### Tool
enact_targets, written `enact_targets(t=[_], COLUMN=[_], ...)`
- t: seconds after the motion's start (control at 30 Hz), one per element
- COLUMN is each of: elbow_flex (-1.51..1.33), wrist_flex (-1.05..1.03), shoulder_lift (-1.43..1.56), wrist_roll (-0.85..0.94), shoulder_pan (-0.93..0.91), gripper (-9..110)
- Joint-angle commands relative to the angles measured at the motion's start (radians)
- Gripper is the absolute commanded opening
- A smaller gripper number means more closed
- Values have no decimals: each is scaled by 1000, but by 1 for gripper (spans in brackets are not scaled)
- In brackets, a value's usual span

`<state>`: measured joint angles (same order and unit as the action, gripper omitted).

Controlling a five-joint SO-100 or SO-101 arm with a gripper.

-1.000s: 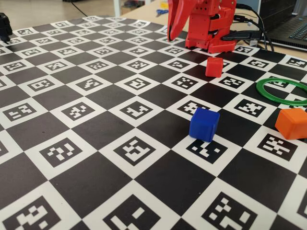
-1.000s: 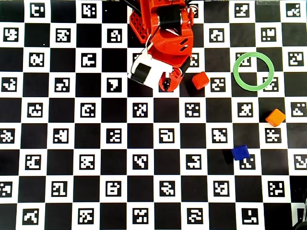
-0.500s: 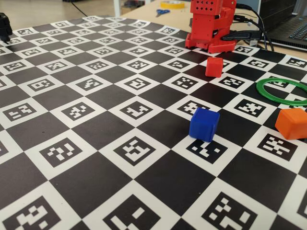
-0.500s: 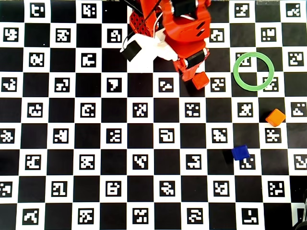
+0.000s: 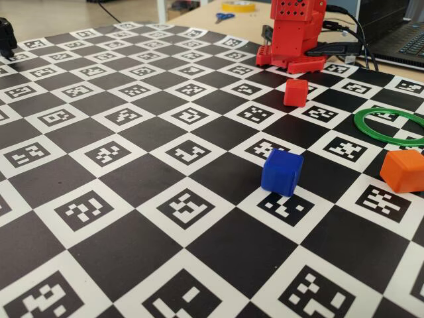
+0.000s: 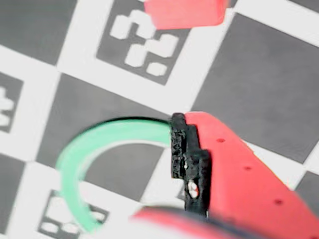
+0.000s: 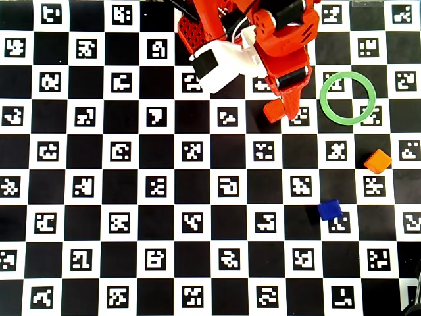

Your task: Grab the red cube then put it in the green circle then put the blue cube on top and finally the orange cube on top

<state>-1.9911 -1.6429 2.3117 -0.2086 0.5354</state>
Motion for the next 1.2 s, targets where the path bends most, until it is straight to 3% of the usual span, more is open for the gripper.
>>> enact_targets(t=[0.0,0.3,1.17], elbow_flex=[-57,-236,-307], wrist_flex=[75,255,362], shoulder_lift=[-15,-75,-268], wrist_roll=[3,-3,-66], shoulder_pan=[-9,5,130], gripper=[49,50,53])
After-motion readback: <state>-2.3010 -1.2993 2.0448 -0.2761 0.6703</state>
